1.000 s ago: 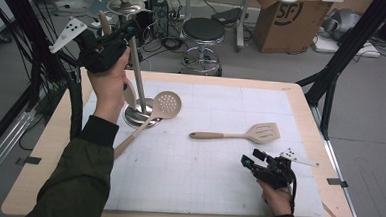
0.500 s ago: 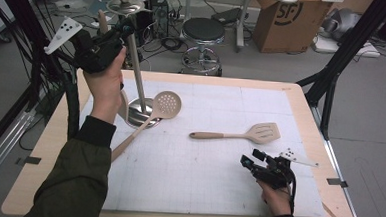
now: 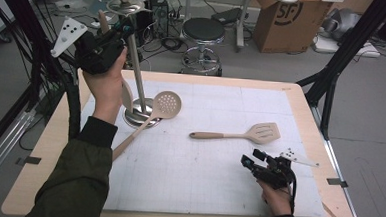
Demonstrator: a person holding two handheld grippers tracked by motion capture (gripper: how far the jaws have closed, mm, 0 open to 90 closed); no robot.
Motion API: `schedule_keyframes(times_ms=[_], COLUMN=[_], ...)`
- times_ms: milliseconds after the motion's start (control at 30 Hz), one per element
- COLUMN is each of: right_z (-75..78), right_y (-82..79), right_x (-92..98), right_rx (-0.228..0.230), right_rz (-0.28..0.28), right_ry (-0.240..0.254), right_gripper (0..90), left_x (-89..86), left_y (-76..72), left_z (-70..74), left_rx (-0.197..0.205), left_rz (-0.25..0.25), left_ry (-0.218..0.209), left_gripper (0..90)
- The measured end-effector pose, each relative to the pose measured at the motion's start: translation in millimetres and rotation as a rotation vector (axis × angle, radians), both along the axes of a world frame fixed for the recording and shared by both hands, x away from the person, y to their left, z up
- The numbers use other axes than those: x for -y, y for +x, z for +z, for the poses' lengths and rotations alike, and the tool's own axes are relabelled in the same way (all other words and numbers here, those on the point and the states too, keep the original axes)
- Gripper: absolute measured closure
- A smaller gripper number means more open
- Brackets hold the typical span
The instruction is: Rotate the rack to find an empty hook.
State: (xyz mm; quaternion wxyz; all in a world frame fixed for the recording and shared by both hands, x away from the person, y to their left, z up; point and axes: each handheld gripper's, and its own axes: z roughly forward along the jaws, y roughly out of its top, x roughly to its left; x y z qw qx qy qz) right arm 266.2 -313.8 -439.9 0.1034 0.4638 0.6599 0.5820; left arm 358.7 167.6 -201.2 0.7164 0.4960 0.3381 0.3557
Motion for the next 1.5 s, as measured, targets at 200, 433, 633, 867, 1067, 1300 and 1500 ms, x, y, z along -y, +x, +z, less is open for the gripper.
schedule_keyframes(times_ms=[200,433,633,867,1067,1300,1500], right_z=[0.0,-0.1,-0.3,-0.2,-0.9,-1.0,-1.8], right_y=[-0.3,-0.4,-0.1,-0.1,0.2,0.3,0.0], right_x=[-0.7,-0.9,-1.0,-0.8,-1.5,-1.2,-1.1], right_rx=[-0.003,-0.003,-0.002,-0.002,-0.004,-0.002,-0.009], right_rz=[0.002,0.002,0.002,0.001,0.001,-0.003,-0.004], right_ry=[0.001,0.001,-0.003,0.001,-0.005,-0.006,-0.009], right_gripper=[28.7,28.6,28.7,28.7,28.7,28.6,28.6], left_x=[-0.9,-11.0,-29.4,-57.2,-69.9,-74.6,-68.0], left_y=[-2.2,-3.5,-1.2,9.0,11.9,16.6,13.5], left_z=[1.0,0.3,-3.3,-6.6,-8.4,-10.7,-10.5], left_rx=[-0.002,0.021,0.023,0.007,0.012,0.015,0.040], left_rz=[0.034,-0.001,-0.017,-0.009,-0.003,-0.031,-0.043], left_ry=[0.013,-0.027,-0.076,-0.121,-0.130,-0.141,-0.113], left_gripper=[89.7,89.7,89.7,89.7,89.7,89.7,89.7])
